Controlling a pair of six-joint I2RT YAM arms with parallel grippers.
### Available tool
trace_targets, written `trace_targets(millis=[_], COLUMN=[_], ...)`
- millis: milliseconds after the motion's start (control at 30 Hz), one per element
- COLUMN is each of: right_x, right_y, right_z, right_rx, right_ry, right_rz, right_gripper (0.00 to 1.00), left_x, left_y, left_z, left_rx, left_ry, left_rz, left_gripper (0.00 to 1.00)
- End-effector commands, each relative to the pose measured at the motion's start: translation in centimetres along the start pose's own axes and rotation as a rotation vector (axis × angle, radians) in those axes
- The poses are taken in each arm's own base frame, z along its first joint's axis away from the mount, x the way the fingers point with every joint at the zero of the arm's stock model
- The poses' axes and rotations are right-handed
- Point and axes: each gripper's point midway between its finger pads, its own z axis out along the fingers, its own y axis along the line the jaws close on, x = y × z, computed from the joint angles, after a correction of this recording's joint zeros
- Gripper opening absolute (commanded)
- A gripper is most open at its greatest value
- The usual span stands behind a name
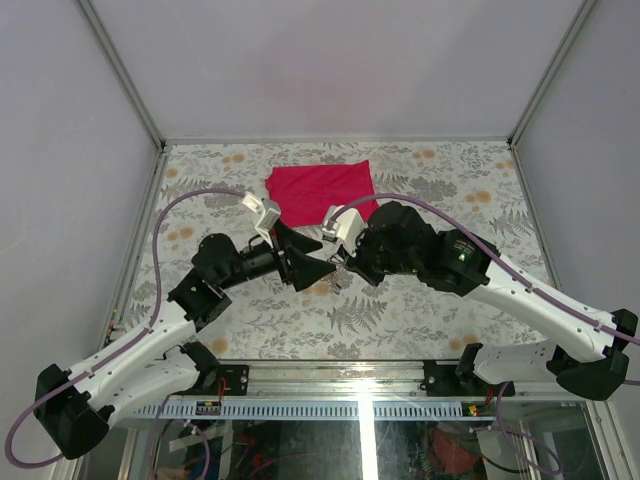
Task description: Put the keys on the keyring
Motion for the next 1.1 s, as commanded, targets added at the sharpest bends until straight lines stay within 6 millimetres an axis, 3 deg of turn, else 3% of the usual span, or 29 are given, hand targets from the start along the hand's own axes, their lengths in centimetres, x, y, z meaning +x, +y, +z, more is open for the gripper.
trace_targets(millis=[0, 233, 467, 533, 700, 800, 900, 1067], right_x=[-4.1, -4.3, -4.6, -4.4, -4.3, -4.2, -4.0, -3.9], right_y=[-0.9, -0.7, -0.6, -0.6, -0.7, -0.9, -1.3, -1.9], right_z=[-2.0, -1.9, -1.8, -1.8, -1.8, -2.1, -2.6, -3.7], right_rx=[0.050, 0.037, 0.034, 0.033, 0.041, 0.056, 0.082, 0.134], right_ry=[-0.161, -0.177, -0.188, -0.186, -0.183, -0.182, -0.192, -0.257], right_rz=[-0.036, -0.034, -0.032, -0.035, -0.033, -0.032, -0.025, 0.002], right_gripper=[0.00, 0.00, 0.00, 0.00, 0.00, 0.00, 0.08, 0.32], left_x=[-2.7, -2.5, -2.1, -2.0, -2.1, -2.3, -2.5, -2.9], left_y=[-1.1, -0.8, -1.0, -1.1, -1.0, -1.0, -1.1, -1.4], left_z=[0.9, 1.0, 1.6, 1.7, 1.7, 1.6, 1.4, 1.1], left_rx=[0.022, 0.002, 0.026, 0.035, 0.029, 0.024, 0.020, 0.024], left_ry=[-0.084, -0.079, -0.055, -0.053, -0.056, -0.064, -0.073, -0.087], left_rz=[-0.014, -0.055, -0.088, -0.091, -0.097, -0.096, -0.094, -0.090], left_gripper=[0.76, 0.68, 0.51, 0.43, 0.01, 0.00, 0.00, 0.00])
